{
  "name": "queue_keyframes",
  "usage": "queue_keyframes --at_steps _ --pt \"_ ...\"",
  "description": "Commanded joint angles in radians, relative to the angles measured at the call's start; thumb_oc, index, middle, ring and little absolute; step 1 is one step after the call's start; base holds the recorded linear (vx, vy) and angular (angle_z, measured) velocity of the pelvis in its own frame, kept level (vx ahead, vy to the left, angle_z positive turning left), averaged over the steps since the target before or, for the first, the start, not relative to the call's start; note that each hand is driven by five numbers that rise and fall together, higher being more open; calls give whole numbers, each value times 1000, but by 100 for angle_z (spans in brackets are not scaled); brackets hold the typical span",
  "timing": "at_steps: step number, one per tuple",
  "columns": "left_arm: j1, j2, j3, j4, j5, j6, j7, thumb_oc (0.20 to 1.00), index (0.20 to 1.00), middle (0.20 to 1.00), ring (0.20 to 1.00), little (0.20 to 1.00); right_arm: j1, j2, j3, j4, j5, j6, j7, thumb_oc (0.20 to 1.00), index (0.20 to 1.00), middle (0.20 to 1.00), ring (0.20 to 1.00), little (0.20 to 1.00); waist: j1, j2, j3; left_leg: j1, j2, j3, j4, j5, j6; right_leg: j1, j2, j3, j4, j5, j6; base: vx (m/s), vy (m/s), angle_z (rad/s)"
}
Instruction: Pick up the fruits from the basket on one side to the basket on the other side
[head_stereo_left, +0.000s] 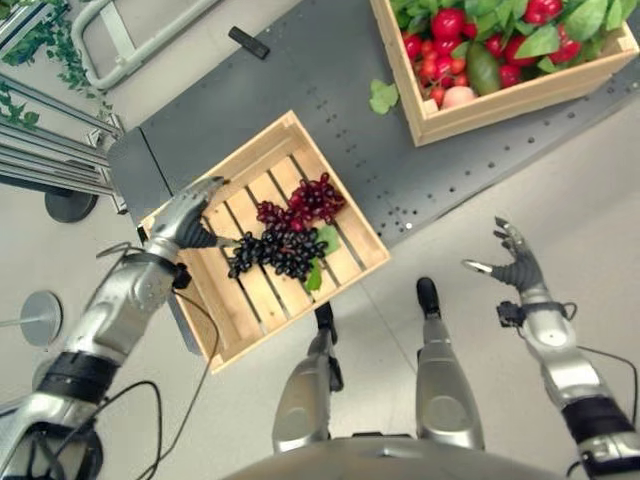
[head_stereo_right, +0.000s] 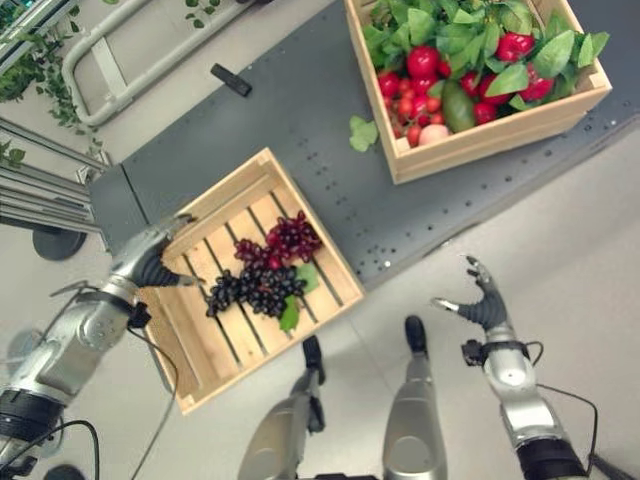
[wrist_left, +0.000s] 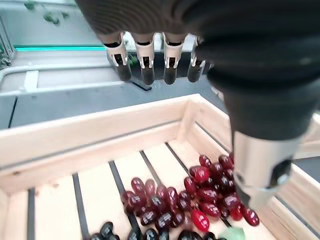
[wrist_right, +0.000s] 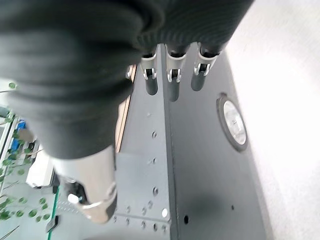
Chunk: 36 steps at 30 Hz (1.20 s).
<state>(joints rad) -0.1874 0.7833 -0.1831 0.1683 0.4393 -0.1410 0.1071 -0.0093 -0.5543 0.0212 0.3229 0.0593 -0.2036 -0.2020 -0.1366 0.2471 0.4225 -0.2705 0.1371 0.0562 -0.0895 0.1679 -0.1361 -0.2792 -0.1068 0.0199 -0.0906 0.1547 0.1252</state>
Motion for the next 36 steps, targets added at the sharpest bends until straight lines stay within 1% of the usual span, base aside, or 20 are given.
queue_keyframes --at_steps 1,2,5,10,17,24,28,36 --pt "-59 -25 15 57 12 11 21 1000 1000 1000 1000 1000 28 6 -46 -59 -14 -21 -36 1000 1000 1000 1000 1000 -12 -42 26 -31 23 22 19 3 -27 -51 46 14 81 -127 -5 0 0 0" --pt "-52 -52 15 86 5 21 26 1000 1000 1000 1000 1000 27 10 -50 -54 -16 -19 -47 1000 1000 1000 1000 1000 -15 -45 34 -35 22 23 20 3 -25 -58 45 18 82 -125 -5 8 26 -3" --pt "-58 -72 2 121 15 29 31 1000 1000 1000 1000 1000 26 12 -53 -50 -16 -19 -58 1000 1000 1000 1000 1000 -18 -50 43 -42 20 27 21 3 -24 -69 44 24 83 -122 -5 -4 30 -10" --pt "-99 -126 -23 246 30 56 73 1000 1000 1000 1000 1000 13 18 -44 -46 -9 -21 -76 1000 1000 1000 1000 1000 -26 -60 66 -60 15 32 27 3 -22 -91 40 33 84 -113 -3 -6 14 -6" --pt "-151 -166 -65 391 59 95 100 1000 1000 1000 1000 1000 8 17 -25 -61 -7 -24 -94 1000 1000 1000 1000 1000 -40 -67 92 -76 7 43 27 6 -18 -121 34 48 86 -101 0 -5 29 -7" --pt "-222 -165 -114 530 107 133 128 1000 1000 1000 1000 1000 5 10 -5 -74 -4 -31 -111 1000 1000 1000 1000 1000 -48 -73 97 -97 1 50 30 7 -17 -147 31 56 89 -97 3 2 10 -3" --pt "-267 -149 -145 617 145 160 139 1000 1000 1000 1000 1000 1 7 9 -87 6 -40 -121 1000 1000 1000 1000 1000 -50 -74 98 -109 -2 55 28 5 -16 -165 29 62 90 -93 5 0 8 -2" --pt "-339 -118 -180 660 190 200 179 1000 1000 1000 1000 1000 16 5 22 -116 29 -57 -135 1000 1000 1000 1000 1000 -54 -78 98 -140 -7 59 26 9 -16 -204 27 71 92 -86 9 4 8 -5"
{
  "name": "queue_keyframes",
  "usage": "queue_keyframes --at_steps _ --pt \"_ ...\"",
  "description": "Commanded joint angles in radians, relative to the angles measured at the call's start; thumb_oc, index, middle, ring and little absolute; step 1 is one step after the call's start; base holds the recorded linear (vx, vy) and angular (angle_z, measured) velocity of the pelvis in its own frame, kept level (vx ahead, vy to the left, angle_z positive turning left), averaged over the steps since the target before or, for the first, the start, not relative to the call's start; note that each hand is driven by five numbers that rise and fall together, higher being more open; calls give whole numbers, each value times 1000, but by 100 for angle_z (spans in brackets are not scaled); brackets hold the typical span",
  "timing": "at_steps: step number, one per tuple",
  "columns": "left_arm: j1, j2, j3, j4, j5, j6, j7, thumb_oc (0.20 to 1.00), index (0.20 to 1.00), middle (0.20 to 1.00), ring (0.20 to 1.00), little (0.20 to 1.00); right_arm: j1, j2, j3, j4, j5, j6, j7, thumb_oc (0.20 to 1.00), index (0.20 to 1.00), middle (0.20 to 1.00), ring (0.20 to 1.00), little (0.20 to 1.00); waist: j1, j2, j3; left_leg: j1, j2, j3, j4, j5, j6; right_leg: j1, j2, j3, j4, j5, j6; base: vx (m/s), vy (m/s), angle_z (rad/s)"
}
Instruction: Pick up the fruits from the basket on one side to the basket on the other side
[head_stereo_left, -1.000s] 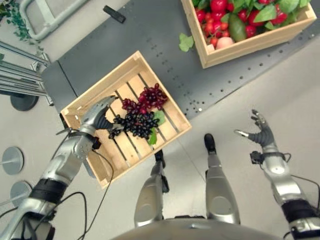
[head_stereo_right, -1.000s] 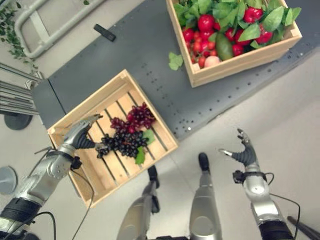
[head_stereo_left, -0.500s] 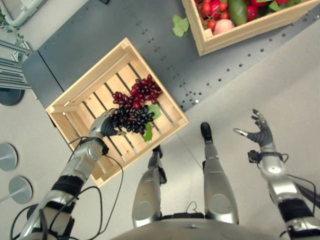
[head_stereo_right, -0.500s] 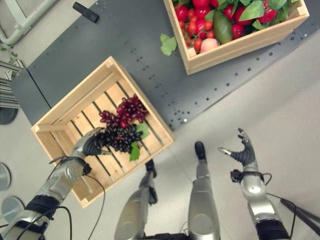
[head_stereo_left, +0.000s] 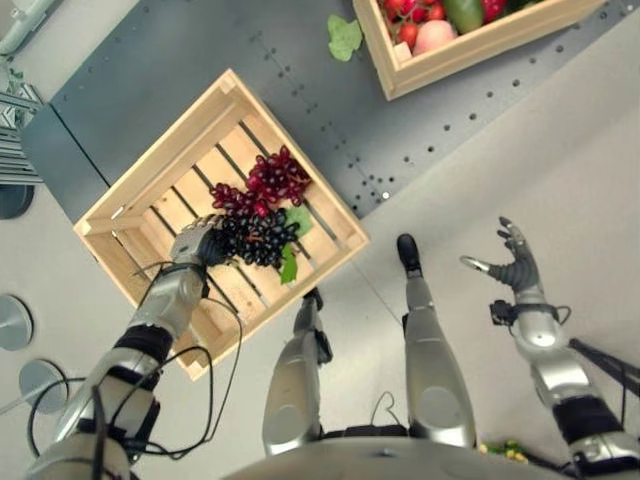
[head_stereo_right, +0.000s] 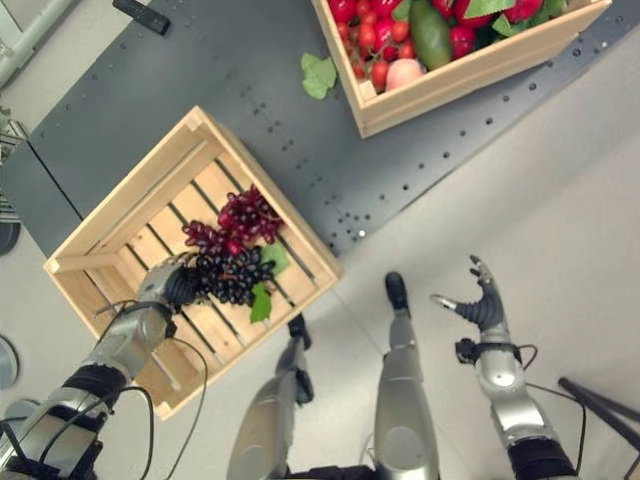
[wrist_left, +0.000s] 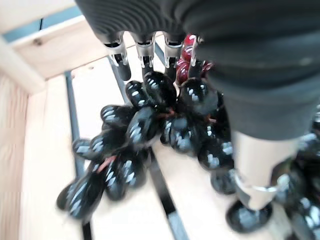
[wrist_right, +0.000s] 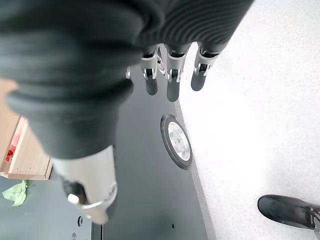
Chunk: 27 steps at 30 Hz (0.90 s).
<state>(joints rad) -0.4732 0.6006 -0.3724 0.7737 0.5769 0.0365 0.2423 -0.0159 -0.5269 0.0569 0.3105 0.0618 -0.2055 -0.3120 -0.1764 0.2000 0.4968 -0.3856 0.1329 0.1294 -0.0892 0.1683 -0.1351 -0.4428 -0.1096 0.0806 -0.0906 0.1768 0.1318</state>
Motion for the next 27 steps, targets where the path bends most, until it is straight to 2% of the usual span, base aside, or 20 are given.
queue_keyframes --at_steps 1,7,17,22,27 --pt "-66 71 -5 60 74 28 46 1000 1000 1000 1000 1000 25 -24 -13 -108 27 -56 -27 1000 1000 1000 1000 1000 -15 -32 23 -28 -3 -14 26 9 -16 -45 29 11 91 -107 3 5 13 -7" --pt "-100 61 -58 101 121 37 34 1000 1000 1000 1000 1000 27 -24 -11 -124 39 -64 -41 1000 1000 1000 1000 1000 -19 -35 23 -49 -4 -8 30 6 -14 -71 28 20 95 -104 6 3 10 -5" --pt "-59 -40 -97 159 176 50 46 1000 1000 1000 1000 1000 28 -22 -16 -149 41 -79 -69 1000 1000 1000 1000 1000 -20 -42 23 -67 -6 -1 30 5 -13 -99 31 30 96 -103 7 3 5 -2" --pt "-30 -88 -96 182 163 45 37 1000 1000 1000 1000 1000 23 -19 -21 -153 44 -80 -80 1000 1000 1000 1000 1000 -19 -50 23 -72 -7 -4 30 5 -12 -102 32 28 96 -102 5 0 0 0" --pt "38 -96 -82 147 161 32 21 1000 1000 1000 1000 1000 18 -24 -35 -154 37 -75 -83 1000 1000 1000 1000 1000 -9 -40 23 -67 -10 -4 28 4 -11 -96 31 26 95 -105 4 0 0 0"
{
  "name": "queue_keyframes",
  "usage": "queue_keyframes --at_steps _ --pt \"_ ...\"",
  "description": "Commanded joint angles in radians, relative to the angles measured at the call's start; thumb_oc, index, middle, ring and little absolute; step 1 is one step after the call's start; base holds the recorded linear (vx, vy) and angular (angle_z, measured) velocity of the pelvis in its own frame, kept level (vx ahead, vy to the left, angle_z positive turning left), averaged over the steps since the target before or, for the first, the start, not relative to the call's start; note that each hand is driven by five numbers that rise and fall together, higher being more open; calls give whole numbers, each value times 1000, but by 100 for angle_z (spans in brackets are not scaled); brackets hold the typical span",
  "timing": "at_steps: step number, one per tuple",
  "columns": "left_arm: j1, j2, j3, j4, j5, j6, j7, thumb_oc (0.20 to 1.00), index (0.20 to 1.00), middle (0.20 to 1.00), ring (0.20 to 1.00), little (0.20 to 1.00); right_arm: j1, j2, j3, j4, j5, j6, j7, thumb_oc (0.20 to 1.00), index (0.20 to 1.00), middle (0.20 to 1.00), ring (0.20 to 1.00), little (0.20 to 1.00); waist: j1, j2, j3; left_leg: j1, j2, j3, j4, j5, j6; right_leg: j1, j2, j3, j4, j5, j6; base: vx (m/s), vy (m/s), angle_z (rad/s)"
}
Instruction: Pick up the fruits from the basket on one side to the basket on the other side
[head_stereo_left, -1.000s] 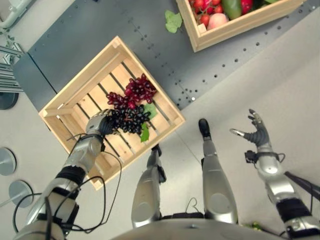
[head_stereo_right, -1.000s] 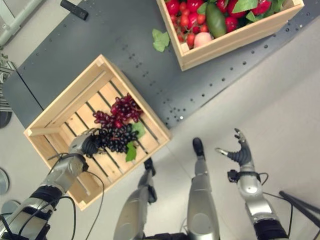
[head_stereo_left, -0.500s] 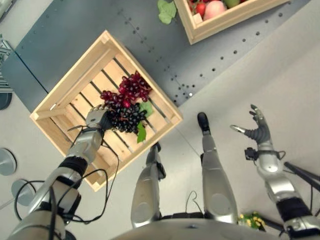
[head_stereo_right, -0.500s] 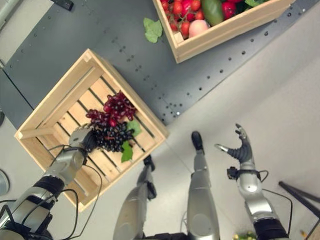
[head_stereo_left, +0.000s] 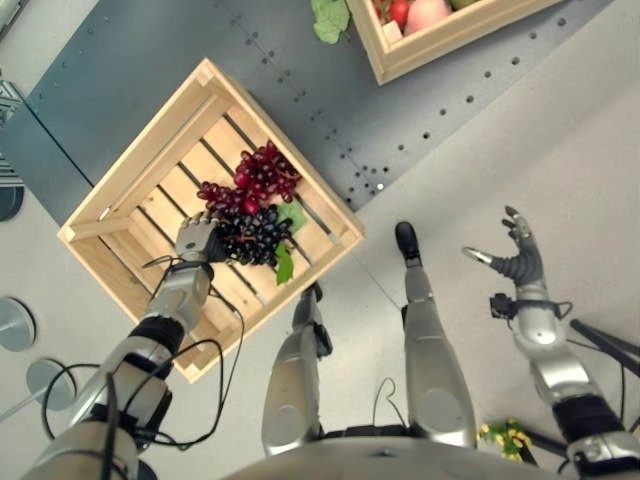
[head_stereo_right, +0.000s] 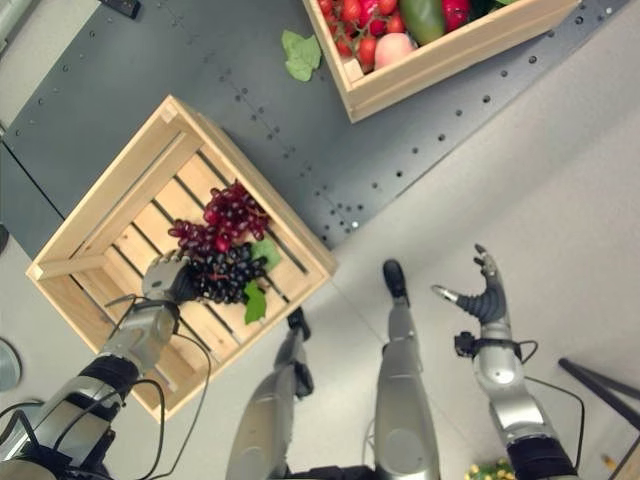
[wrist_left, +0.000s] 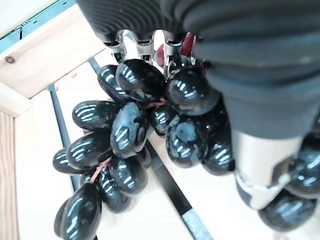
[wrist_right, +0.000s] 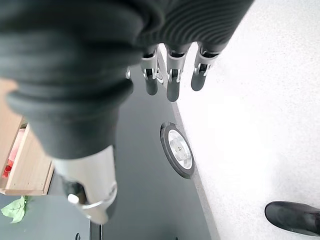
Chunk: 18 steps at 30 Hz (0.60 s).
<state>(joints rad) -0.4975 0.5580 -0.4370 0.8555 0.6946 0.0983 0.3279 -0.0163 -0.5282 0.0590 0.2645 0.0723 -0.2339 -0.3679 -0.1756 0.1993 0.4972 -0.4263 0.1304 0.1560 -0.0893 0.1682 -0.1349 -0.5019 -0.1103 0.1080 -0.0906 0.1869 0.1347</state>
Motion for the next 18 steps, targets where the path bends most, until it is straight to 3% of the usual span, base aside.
queue_keyframes --at_steps 1,12,13,14,18 --pt "76 -49 -13 53 45 -33 -62 1000 1000 1000 1000 1000 17 -22 -36 -108 25 -48 -27 1000 1000 1000 1000 1000 -7 -38 23 -25 -7 -31 28 3 -11 -36 32 -2 96 -115 1 0 0 0" --pt "163 -64 -3 123 98 -10 -57 1000 1000 1000 1000 1000 -10 -35 -30 -117 14 -57 -36 1000 1000 1000 1000 1000 9 -36 23 -33 -10 -33 26 2 -10 -41 36 -7 94 -117 -1 0 0 0" --pt "154 -70 -4 142 102 -4 -55 300 300 300 300 300 -13 -34 -27 -120 15 -57 -37 1000 1000 1000 1000 1000 8 -40 23 -37 -8 -34 27 2 -11 -46 36 -8 96 -116 -1 0 0 0" --pt "153 -70 -4 143 102 -4 -55 200 200 200 200 200 -13 -34 -27 -120 15 -57 -37 1000 1000 1000 1000 1000 8 -39 23 -38 -8 -35 27 2 -11 -46 36 -9 96 -116 -1 0 0 0" --pt "117 -80 -22 166 115 7 -45 200 200 200 200 200 -21 -29 -16 -122 16 -57 -42 1000 1000 1000 1000 1000 7 -49 23 -43 -6 -35 27 4 -12 -51 39 -8 98 -116 -2 0 0 0"
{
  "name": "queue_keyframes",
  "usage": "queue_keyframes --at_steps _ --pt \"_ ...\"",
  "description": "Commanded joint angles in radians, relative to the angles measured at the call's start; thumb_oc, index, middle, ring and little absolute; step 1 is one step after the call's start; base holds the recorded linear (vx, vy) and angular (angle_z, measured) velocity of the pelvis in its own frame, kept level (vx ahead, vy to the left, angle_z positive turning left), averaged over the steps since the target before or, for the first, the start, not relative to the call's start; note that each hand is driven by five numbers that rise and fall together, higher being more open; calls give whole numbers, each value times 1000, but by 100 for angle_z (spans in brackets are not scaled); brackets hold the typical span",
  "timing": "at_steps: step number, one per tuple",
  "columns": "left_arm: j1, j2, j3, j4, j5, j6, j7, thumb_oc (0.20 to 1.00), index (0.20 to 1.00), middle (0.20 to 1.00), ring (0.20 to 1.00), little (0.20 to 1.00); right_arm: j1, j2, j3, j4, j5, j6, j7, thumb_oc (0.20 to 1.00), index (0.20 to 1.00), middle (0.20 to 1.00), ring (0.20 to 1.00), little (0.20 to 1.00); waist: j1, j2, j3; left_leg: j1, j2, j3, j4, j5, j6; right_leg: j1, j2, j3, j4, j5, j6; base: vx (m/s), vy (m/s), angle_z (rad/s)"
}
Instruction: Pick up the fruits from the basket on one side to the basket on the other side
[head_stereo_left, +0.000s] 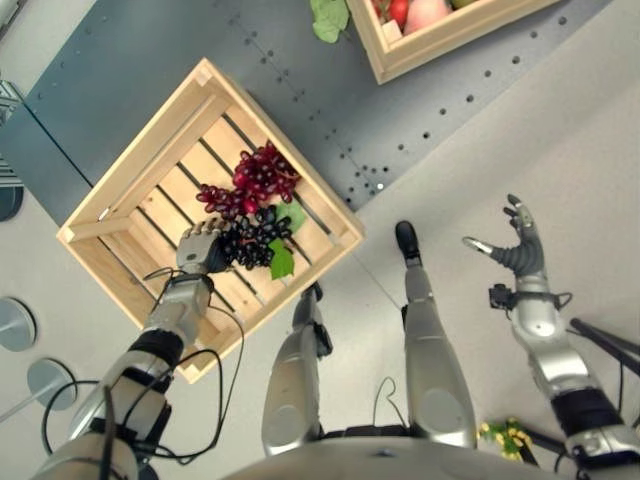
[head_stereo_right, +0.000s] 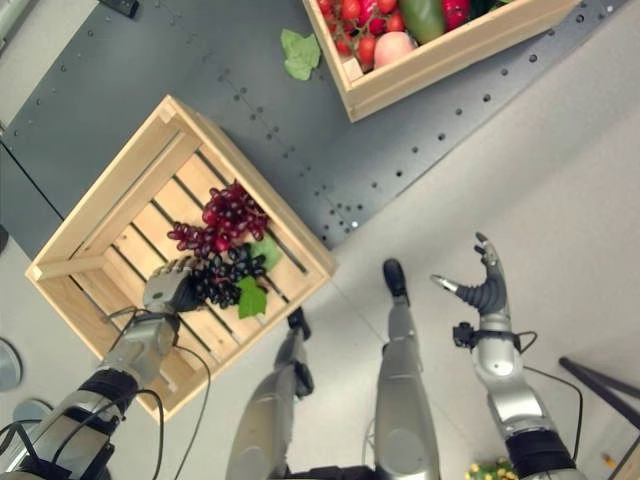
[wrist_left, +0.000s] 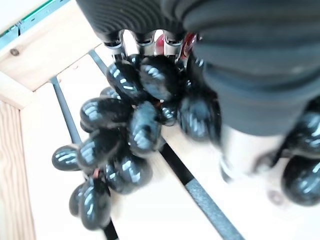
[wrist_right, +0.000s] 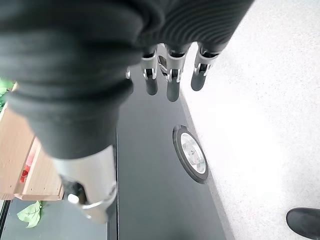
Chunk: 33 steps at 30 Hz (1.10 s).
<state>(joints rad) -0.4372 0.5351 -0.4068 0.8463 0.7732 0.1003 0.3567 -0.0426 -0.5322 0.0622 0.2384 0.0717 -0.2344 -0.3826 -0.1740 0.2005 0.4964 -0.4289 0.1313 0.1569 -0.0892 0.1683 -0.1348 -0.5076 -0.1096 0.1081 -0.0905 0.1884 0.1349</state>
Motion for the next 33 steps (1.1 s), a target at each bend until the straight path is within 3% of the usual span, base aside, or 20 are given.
queue_keyframes --at_steps 1,18,24,25,30,31,33 --pt "35 -58 -60 181 37 7 -75 200 200 200 200 200 2 -27 -15 -98 17 -57 -29 1000 1000 1000 1000 1000 3 -55 24 -44 -6 -37 27 6 -12 -48 39 -8 98 -117 -2 0 0 0" --pt "7 -43 -67 127 10 -11 -71 200 200 200 200 200 0 -33 -13 -109 19 -55 -26 1000 1000 1000 1000 1000 6 -49 24 -30 -5 -48 28 13 -17 -27 42 -15 105 -124 -7 0 0 0" --pt "-19 134 -55 -113 10 -81 -129 200 200 200 200 200 6 -74 -10 -125 -13 -27 40 1000 1000 1000 1000 1000 13 -18 24 17 -5 -56 27 16 -20 30 43 -26 107 -135 -11 2 -10 2" --pt "-16 209 -26 -200 -12 -104 -148 200 200 200 200 200 8 -83 -14 -130 -26 -20 61 1000 1000 1000 1000 1000 18 -9 24 36 -5 -61 26 16 -21 56 45 -31 106 -141 -14 15 -28 4" --pt "-4 352 42 -389 -37 -133 -168 200 200 200 200 200 -2 -79 -5 -123 -10 -22 107 1000 1000 1000 1000 1000 23 9 19 74 -1 -71 25 17 -26 107 51 -46 103 -154 -19 21 -38 6" --pt "6 418 73 -476 -42 -154 -177 200 200 200 200 200 3 -83 -5 -124 -9 -20 132 1000 1000 1000 1000 1000 33 20 5 89 1 -76 26 16 -27 129 54 -53 105 -163 -22 40 -71 14" --pt "25 450 93 -519 -41 -157 -192 200 200 200 200 200 -1 -81 -1 -120 -5 -16 144 1000 1000 1000 1000 1000 35 23 -3 96 2 -80 25 16 -28 138 57 -56 103 -165 -24 27 -45 12"
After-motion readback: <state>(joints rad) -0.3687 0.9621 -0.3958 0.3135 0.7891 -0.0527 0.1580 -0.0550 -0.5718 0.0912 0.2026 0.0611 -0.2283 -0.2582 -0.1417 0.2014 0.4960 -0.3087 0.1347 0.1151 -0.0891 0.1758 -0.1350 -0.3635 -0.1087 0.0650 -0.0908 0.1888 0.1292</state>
